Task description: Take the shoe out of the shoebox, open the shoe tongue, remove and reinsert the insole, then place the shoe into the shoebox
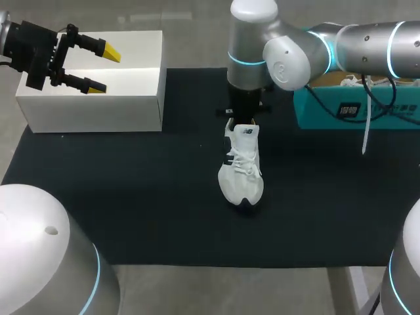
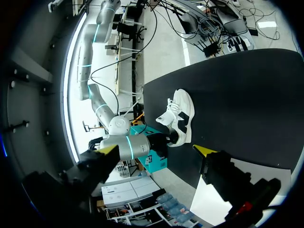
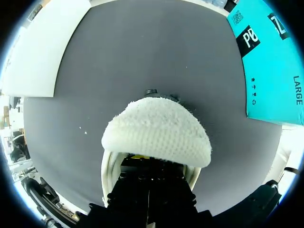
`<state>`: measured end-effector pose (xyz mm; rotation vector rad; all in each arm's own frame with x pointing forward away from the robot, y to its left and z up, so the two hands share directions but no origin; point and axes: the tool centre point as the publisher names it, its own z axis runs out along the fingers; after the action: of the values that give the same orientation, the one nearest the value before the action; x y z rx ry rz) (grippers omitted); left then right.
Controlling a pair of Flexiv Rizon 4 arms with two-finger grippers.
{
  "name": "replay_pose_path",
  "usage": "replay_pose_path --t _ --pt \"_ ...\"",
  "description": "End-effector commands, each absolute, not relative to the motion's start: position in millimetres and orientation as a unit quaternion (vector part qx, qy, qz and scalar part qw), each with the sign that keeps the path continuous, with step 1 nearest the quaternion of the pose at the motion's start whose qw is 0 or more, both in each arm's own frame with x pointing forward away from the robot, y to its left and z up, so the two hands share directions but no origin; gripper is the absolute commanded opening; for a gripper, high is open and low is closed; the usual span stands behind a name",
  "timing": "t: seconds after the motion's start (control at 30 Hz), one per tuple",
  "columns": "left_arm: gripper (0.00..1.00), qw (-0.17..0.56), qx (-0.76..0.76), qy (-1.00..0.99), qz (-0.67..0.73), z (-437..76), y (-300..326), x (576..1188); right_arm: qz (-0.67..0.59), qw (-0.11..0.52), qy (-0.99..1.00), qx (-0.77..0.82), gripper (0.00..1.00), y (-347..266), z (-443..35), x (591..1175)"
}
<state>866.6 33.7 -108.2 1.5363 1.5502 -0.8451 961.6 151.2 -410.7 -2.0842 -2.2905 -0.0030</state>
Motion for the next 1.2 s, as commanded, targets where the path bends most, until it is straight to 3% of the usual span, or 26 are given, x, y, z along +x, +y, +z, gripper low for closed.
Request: replay_pose_path --t 0.03,0.33,0.6,1.0,1.2 --pt "1.00 0.388 0.606 0.610 -0.332 -107 34 867 -0.004 0.019 -0.737 -0.676 0.00 152 -420 960" --pt "1.00 0.388 0.606 0.610 -0.332 -107 34 867 -0.032 -0.035 -0.730 -0.682 0.00 142 -370 962" --pt "1.00 0.388 0.606 0.610 -0.332 -107 34 867 0.003 -0.041 -0.733 -0.679 0.00 133 -384 984" --pt "1.00 0.388 0.606 0.610 -0.332 -107 34 867 0.037 0.001 -0.748 -0.663 0.00 150 -425 976" --pt "1.00 0.388 0.606 0.610 -0.332 -107 34 867 0.016 -0.010 -0.741 -0.671 0.00 147 -399 967"
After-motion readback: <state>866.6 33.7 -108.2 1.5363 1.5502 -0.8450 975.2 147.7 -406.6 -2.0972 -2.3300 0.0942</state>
